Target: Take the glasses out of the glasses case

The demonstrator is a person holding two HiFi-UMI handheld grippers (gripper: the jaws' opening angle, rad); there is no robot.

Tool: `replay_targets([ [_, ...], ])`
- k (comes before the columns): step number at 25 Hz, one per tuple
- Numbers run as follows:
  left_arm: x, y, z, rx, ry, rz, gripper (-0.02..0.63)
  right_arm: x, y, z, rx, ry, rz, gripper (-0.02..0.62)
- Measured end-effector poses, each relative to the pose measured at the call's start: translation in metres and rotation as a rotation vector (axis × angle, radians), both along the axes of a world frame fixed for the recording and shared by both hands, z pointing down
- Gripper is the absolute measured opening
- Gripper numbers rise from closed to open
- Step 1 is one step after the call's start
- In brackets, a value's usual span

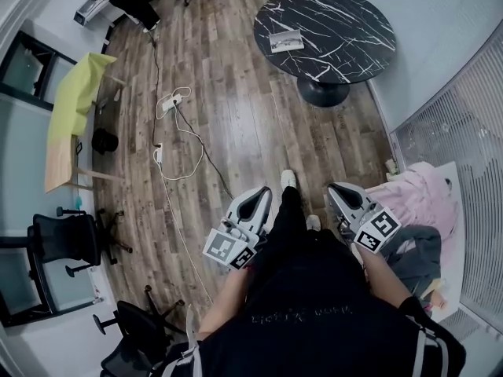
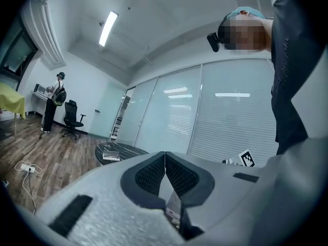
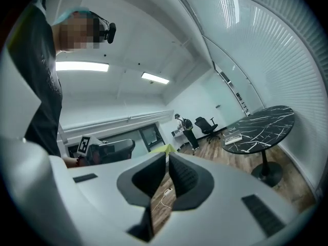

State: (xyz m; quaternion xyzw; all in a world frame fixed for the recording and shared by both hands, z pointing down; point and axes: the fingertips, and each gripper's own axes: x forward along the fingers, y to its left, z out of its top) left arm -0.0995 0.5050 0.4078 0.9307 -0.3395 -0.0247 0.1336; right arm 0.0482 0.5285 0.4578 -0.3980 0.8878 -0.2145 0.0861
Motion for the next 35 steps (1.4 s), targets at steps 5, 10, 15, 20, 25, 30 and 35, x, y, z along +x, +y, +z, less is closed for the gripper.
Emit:
replay_targets([
  [5, 0.009, -0.033, 0.009, -0.011, 0.0, 0.036, 0.02, 0.002, -0.034, 0.01, -0.032, 0.017, 0.022, 0.035],
  [10, 0.013, -0.078, 0.011, -0.021, 0.009, 0.071, 0.02, 0.002, -0.074, 0.009, -0.053, 0.013, 0.041, 0.035],
  [15, 0.011, -0.128, 0.014, 0.013, -0.037, 0.122, 0.02, -0.011, -0.122, 0.012, -0.092, 0.04, 0.016, 0.035],
  [20, -0.002, -0.174, 0.022, -0.002, -0.017, 0.147, 0.02, -0.024, -0.169, 0.014, -0.112, 0.041, 0.021, 0.035],
  [25, -0.019, -0.214, 0.034, -0.01, -0.021, 0.158, 0.02, -0.036, -0.203, 0.027, -0.151, 0.09, 0.033, 0.035],
  [30, -0.026, -0.236, 0.033, -0.023, -0.002, 0.173, 0.02, -0.042, -0.218, 0.024, -0.161, 0.085, 0.053, 0.035],
  [35, -0.022, -0.255, 0.029, -0.008, 0.005, 0.196, 0.02, -0.039, -0.235, 0.024, -0.158, 0.074, 0.073, 0.035],
])
